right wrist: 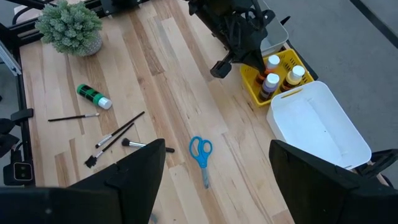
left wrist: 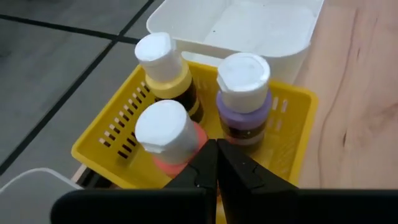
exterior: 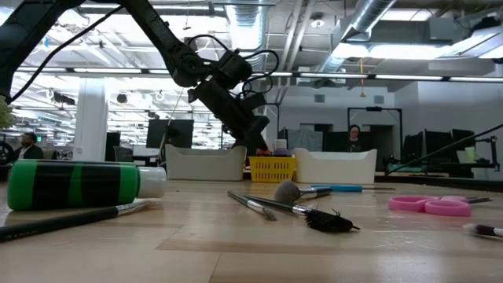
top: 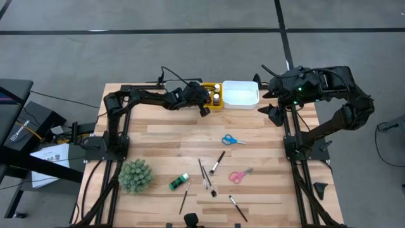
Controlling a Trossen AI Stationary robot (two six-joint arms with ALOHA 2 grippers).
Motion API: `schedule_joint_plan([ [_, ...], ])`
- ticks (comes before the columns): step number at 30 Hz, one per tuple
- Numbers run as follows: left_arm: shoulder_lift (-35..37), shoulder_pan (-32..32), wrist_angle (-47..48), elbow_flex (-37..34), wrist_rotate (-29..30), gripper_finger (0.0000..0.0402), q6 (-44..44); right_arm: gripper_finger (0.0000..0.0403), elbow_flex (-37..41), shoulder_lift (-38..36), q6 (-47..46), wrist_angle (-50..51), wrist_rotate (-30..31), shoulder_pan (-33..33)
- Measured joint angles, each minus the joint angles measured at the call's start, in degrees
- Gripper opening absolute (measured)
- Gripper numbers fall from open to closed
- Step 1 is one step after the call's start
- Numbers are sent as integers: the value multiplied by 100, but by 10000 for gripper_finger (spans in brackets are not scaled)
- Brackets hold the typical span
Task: Pick & Place Paint Supplies
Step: Put the orange paint bottle into the yellow bin
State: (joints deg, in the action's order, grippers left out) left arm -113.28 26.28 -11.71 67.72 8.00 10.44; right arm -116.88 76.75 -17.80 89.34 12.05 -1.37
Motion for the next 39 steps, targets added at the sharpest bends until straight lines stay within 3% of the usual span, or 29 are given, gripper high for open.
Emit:
schedule_joint_plan([
  [39, -176, -7, -76, 7, -77, 0, -179, 283, 0, -2, -15, 0, 0, -26],
])
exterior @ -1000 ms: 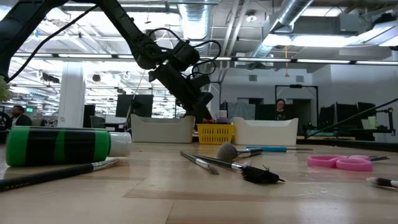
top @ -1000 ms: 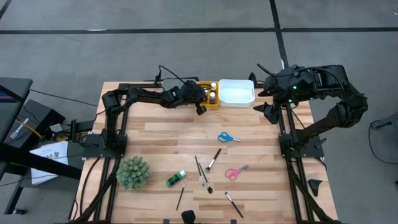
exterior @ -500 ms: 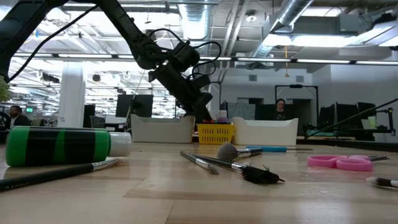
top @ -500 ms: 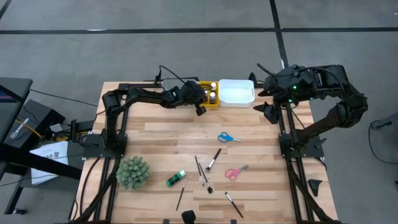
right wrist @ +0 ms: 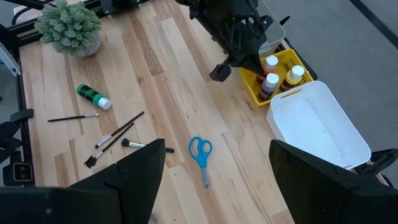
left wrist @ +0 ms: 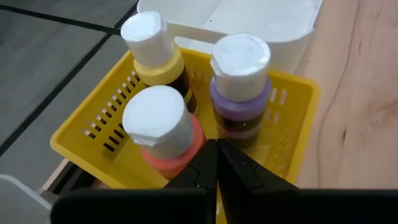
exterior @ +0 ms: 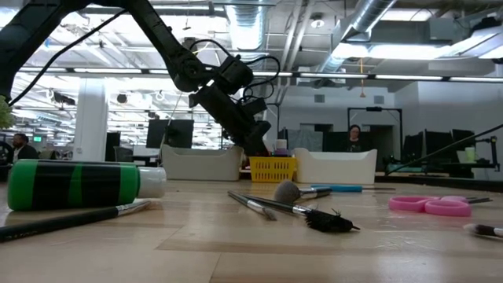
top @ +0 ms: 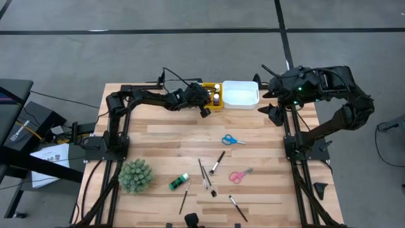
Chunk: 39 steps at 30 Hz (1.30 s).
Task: Pick & Place Paint Supplies
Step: Put the orange paint bottle into the yellow bin
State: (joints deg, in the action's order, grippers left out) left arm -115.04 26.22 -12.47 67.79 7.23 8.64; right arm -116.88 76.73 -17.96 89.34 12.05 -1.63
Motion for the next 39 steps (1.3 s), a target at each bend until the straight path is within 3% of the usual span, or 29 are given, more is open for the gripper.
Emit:
schedule_joint_plan([
  [16, 0, 1, -102, -2, 225, 0, -31, 283, 0, 0, 40, 2, 0, -2],
  [39, 0, 0, -43, -2, 78, 0, -116, 283, 0, 0, 42, 4, 0, -4],
])
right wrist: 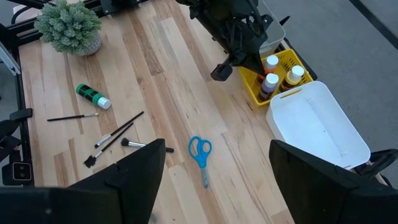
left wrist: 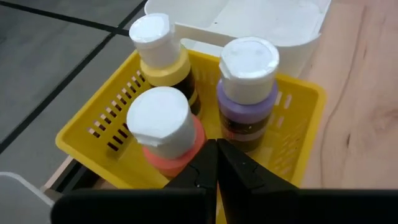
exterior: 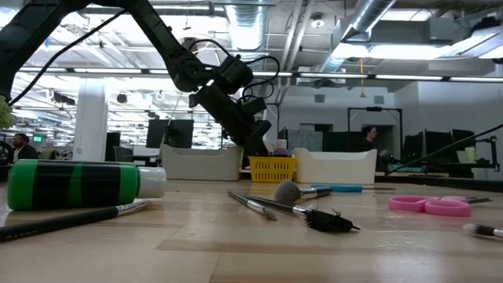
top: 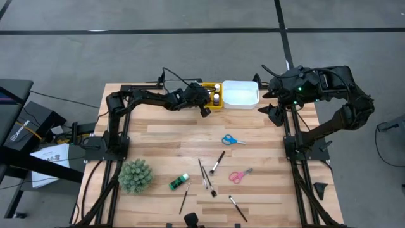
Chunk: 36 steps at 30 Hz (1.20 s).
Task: Pick & Place Paint Supplies
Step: Put the orange paint bottle into the yellow bin
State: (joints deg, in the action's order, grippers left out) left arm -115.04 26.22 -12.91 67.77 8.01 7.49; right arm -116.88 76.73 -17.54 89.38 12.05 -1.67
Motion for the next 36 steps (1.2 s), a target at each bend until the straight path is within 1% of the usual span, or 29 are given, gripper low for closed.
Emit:
schedule_joint_plan([
  [3, 0, 0, -23, 0, 96, 0, -20, 283, 0, 0, 0, 0, 0, 0],
  [22, 2, 4, -114, -2, 55, 0, -182, 283, 0, 0, -2, 0, 0, 2],
  [26, 2, 4, -120, -2, 209, 0, -230, 283, 0, 0, -2, 2, 0, 2],
  [36, 2, 11, -125, -2, 266, 0, -263, 283, 0, 0, -2, 2, 0, 2],
])
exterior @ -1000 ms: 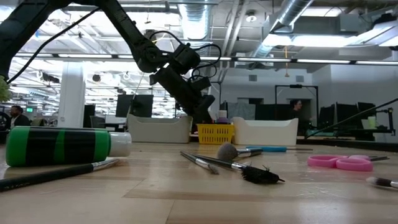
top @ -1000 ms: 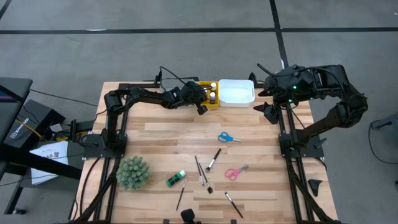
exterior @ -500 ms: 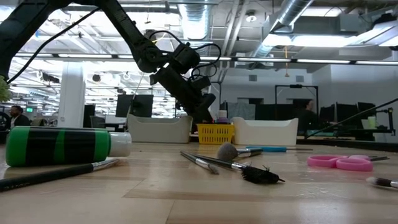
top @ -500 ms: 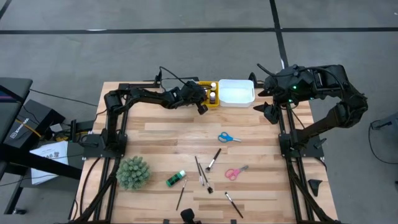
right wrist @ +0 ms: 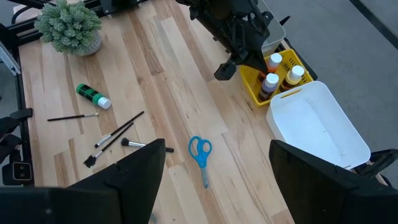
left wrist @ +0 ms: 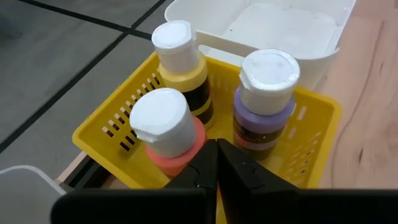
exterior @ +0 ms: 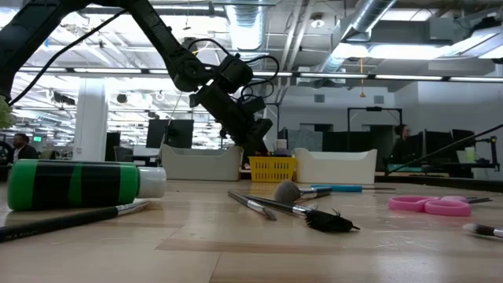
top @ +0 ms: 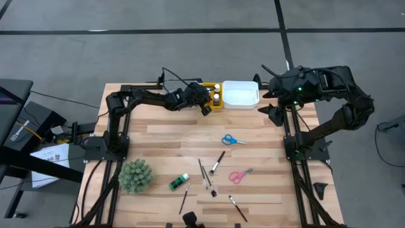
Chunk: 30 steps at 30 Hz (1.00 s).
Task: Pick & Place Paint Supplies
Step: Put the orange paint bottle into the yellow bin
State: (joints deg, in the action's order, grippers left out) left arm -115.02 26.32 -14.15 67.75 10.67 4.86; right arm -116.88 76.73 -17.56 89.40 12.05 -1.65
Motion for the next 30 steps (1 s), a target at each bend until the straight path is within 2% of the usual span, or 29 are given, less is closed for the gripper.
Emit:
schedule_joint_plan([
  [30, 0, 32, 127, 0, 25, 0, 24, 283, 0, 0, -2, 16, 0, 2],
])
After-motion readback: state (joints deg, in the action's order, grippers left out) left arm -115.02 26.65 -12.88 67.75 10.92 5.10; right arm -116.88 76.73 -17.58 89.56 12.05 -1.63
